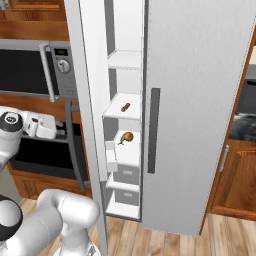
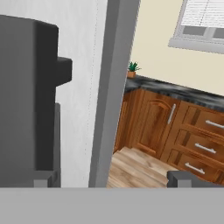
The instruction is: Store the kebab skewer in the freezer for long-term storage. Close the freezer door after placing the cooked food.
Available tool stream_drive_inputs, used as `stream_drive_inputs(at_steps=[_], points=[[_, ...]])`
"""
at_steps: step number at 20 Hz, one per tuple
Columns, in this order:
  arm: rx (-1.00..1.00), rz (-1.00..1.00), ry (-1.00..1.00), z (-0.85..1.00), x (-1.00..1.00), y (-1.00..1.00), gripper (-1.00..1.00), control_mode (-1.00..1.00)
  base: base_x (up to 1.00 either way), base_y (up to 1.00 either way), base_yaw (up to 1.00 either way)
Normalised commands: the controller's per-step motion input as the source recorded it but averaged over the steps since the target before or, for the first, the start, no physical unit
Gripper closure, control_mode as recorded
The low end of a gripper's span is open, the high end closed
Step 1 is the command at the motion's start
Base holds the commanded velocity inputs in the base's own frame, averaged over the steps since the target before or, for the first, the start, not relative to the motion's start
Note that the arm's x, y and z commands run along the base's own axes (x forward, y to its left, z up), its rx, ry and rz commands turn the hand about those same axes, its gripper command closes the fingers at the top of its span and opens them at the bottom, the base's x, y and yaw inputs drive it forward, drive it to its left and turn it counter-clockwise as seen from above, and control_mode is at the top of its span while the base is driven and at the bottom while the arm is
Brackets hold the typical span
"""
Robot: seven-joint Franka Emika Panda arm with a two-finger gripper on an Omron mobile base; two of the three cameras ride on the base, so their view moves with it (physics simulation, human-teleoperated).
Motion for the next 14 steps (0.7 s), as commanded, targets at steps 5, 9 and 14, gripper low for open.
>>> stream_drive_inputs(at_steps=[5,9,14], points=[[0.0,0.0,-0.01,0.12,0.0,0.43,-1.0,-1.0,0.0,0.0,0.0],[0.0,0.0,-0.01,0.02,0.05,0.28,-1.0,-1.0,0.0,0.0,0.0],[0.0,0.0,0.0,-0.03,0.3,-0.05,-1.0,-1.0,0.0,0.0,0.0]])
